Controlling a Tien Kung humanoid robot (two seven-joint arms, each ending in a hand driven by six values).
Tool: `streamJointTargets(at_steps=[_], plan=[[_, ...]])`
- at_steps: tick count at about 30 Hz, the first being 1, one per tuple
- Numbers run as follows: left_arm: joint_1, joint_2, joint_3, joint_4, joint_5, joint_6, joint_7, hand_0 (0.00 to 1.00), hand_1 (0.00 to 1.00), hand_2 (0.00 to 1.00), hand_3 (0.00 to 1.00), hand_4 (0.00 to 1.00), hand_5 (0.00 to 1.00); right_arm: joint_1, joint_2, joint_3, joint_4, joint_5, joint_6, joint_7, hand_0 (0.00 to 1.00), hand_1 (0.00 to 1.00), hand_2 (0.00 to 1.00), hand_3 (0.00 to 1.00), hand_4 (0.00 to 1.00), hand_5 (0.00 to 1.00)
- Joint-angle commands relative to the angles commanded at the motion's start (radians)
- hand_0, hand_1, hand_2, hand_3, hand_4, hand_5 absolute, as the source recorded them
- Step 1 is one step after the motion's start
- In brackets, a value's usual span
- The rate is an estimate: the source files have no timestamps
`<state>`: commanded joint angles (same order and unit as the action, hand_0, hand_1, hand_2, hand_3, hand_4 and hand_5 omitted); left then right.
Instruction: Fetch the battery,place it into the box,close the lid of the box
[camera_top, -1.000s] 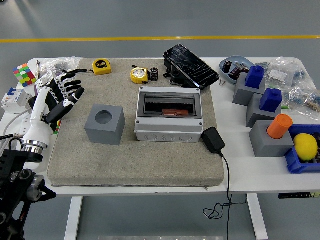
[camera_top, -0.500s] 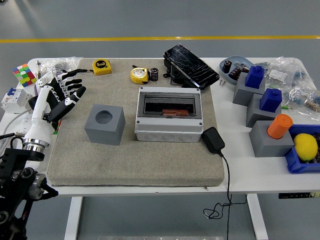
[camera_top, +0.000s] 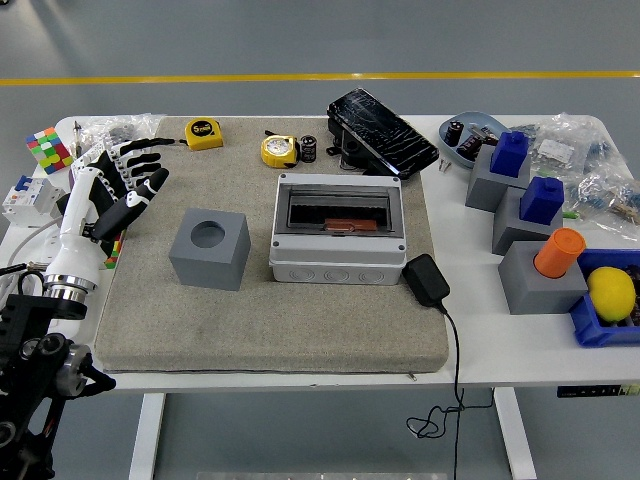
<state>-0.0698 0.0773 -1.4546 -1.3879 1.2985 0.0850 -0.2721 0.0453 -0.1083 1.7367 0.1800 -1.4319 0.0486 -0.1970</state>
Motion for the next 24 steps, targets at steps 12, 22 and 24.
streamJointTargets(at_steps=[12,22,24], plan=[[-0.006,-0.001,-0.002,-0.004,0.0,0.0,0.002,0.599,0.676,0.677,0.729,0.998,0.445,0.0,-0.004,0.004,0.0,-0.003,0.0,-0.001,0.745,0.712,0.722,0.724,0.998,0.569],[-0.003,0.001,0.002,-0.002,0.001,-0.001,0.003,0.601,0.676,0.678,0.73,0.998,0.444,0.0,-0.004,-0.017,0.0,0.01,0.002,0.003,0.745,0.712,0.722,0.724,0.998,0.568],[-0.002,0.002,0.004,-0.003,0.001,-0.001,0.003,0.601,0.676,0.678,0.73,0.998,0.444,-0.001,-0.003,-0.024,0.0,0.014,0.003,0.005,0.745,0.712,0.722,0.724,0.998,0.568]])
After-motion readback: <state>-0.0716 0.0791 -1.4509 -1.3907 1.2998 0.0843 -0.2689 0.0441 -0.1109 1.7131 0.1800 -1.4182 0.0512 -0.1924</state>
